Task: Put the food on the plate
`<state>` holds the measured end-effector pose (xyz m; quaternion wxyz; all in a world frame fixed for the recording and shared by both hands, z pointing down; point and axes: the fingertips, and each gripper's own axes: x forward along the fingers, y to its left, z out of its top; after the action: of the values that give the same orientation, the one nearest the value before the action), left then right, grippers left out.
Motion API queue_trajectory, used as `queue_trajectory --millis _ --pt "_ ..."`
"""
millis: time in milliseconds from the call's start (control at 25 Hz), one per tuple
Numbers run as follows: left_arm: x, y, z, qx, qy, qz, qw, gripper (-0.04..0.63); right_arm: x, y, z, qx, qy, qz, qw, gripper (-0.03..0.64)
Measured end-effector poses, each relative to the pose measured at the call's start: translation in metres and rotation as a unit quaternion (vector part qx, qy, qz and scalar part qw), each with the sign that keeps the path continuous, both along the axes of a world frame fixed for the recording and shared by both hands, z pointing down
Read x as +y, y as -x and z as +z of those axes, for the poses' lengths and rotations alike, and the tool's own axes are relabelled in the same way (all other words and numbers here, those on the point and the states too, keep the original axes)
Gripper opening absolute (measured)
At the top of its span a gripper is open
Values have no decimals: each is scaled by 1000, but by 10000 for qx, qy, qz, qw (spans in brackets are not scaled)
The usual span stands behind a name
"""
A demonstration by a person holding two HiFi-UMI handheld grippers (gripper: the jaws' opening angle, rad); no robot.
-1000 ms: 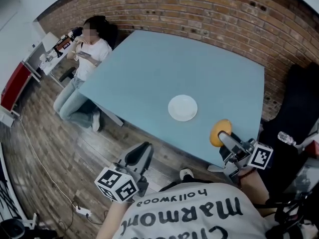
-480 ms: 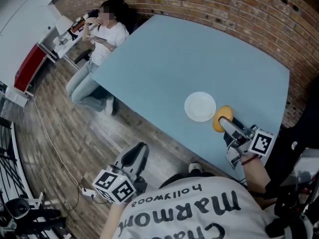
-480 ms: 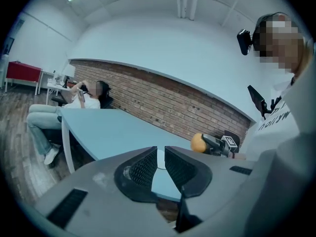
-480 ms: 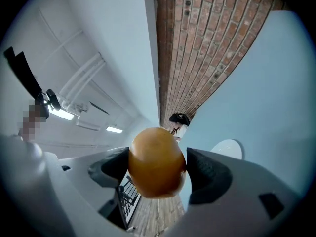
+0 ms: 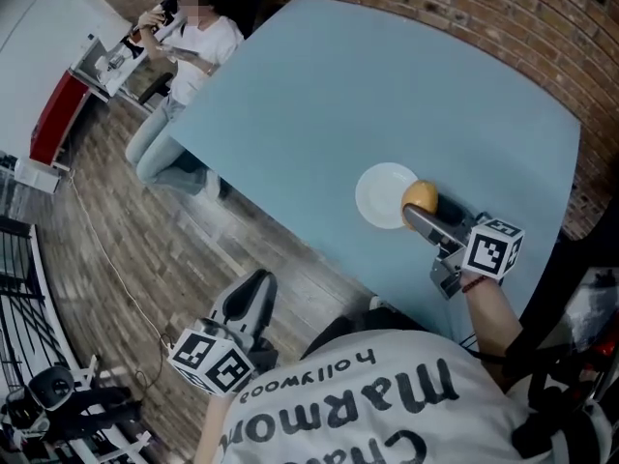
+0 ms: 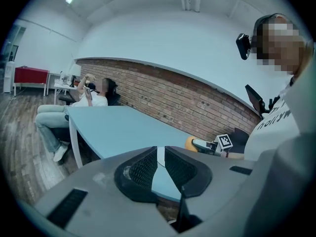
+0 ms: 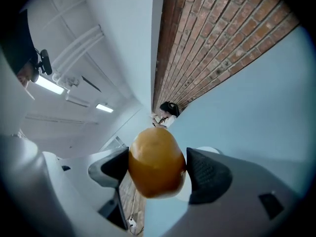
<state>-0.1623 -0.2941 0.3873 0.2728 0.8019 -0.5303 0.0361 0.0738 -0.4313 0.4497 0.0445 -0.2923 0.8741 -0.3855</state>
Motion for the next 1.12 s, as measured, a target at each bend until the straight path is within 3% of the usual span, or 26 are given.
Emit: queue_trajectory --millis 480,880,1000,1120 --pt "-10 -14 27 -150 362 -301 9988 49 -27 19 54 1236 -227 -535 9906 368" --pt "-46 -19 36 -27 373 72 9993 49 -35 30 74 1878 -502 -447 9799 368" --pt "-59 -8 33 15 378 232 9990 49 -35 39 72 2345 -671 -492 9686 368" --pt "-71 -4 33 66 370 376 9986 49 -37 45 75 2938 -913 -629 9494 368"
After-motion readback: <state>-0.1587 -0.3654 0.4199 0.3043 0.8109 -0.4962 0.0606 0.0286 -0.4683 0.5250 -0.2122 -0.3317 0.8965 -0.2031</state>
